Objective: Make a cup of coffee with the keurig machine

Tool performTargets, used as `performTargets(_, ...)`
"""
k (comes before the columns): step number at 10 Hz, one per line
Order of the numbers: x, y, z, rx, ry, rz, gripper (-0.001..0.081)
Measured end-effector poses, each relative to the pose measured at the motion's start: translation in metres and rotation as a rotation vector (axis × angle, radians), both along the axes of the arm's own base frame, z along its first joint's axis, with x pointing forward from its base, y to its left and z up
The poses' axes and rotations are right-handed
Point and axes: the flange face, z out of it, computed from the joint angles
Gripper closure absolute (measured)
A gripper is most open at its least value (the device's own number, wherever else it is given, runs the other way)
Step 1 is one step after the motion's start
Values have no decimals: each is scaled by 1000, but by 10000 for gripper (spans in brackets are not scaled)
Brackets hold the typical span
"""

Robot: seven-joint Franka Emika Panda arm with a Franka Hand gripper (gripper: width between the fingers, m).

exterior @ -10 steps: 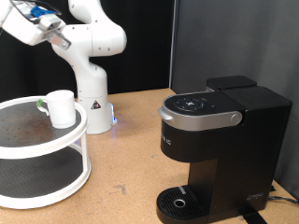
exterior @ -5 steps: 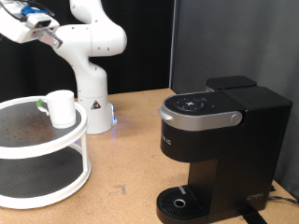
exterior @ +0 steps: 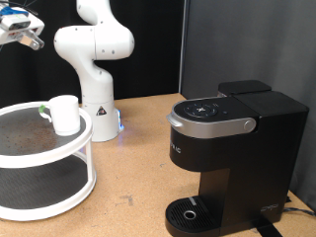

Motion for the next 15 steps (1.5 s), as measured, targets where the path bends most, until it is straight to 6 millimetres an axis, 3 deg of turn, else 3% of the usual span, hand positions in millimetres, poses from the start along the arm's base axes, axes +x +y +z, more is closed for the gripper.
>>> performTargets(3, -9, -10, -8, 11, -26, -9, 806)
performTargets(7, -22, -15, -41, -20, -18, 41, 806)
performTargets(8, -24, -16, -50, -24, 0, 51, 670)
performTargets(9, -25, -16, -58, -31, 14, 56, 670)
performTargets(10, -25, -16, -67, -40, 30, 62, 474)
performTargets(12, -20, -15, -86, -67, 44, 70, 474)
performTargets(13, -19, -14, -96, -76, 48, 76, 236)
performTargets(14, -17, -12, -106, -87, 53, 80, 99)
performTargets(15, -15, -11, -114, -98, 57, 85, 27)
